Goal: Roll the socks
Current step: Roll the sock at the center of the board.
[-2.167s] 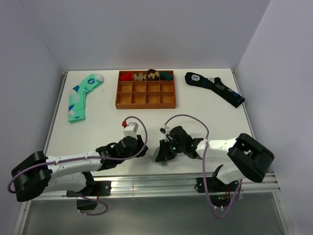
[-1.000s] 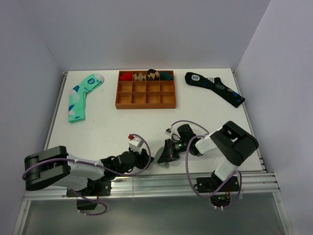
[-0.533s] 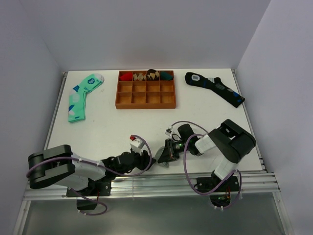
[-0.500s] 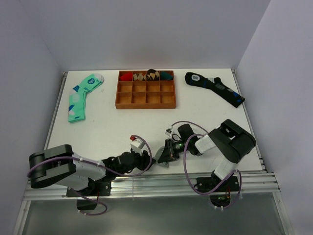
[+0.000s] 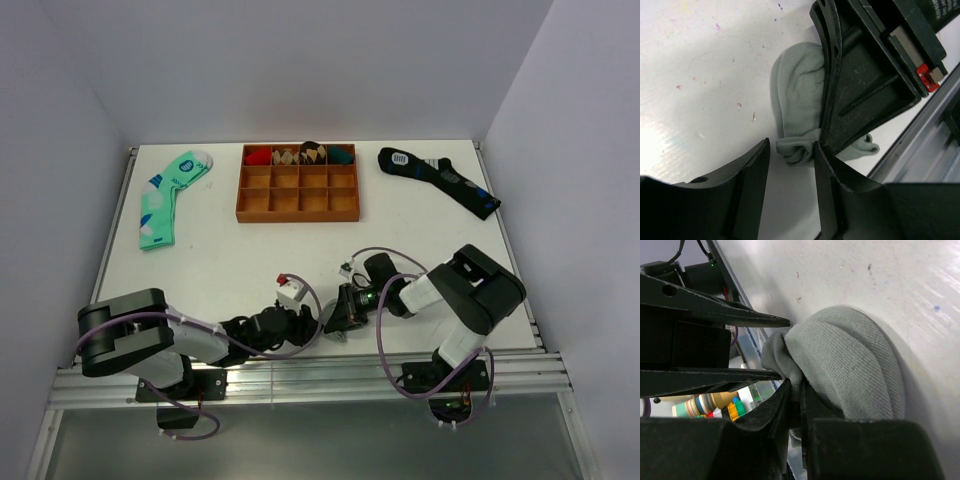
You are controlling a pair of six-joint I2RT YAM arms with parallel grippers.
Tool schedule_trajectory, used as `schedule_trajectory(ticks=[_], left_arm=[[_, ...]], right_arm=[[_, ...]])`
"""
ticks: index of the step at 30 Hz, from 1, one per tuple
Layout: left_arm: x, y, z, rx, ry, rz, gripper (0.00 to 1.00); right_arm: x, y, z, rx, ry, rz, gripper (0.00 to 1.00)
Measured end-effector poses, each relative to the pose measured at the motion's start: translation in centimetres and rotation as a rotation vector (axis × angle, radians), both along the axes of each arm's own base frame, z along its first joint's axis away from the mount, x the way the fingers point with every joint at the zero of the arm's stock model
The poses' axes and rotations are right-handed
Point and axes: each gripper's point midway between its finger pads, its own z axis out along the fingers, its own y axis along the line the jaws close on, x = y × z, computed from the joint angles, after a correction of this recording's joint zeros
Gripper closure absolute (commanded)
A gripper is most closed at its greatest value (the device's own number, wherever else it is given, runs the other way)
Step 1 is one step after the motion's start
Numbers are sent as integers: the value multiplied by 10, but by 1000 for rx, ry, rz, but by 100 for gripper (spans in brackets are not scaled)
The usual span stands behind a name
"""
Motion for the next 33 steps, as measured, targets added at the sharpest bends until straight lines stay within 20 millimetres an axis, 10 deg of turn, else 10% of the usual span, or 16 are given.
schedule_trajectory(ticks=[9,13,33], left_arm=[[7,-14,-2,24,-5,6,73],[9,-20,-1,31,-4,10,100],[25,-24,-4,198,32,172,100]], right_arm=[[0,-2,0,-8,6,-5,88],[0,-2,0,-9,4,-6,87],[45,-31,23,-193,-302,-252,60]])
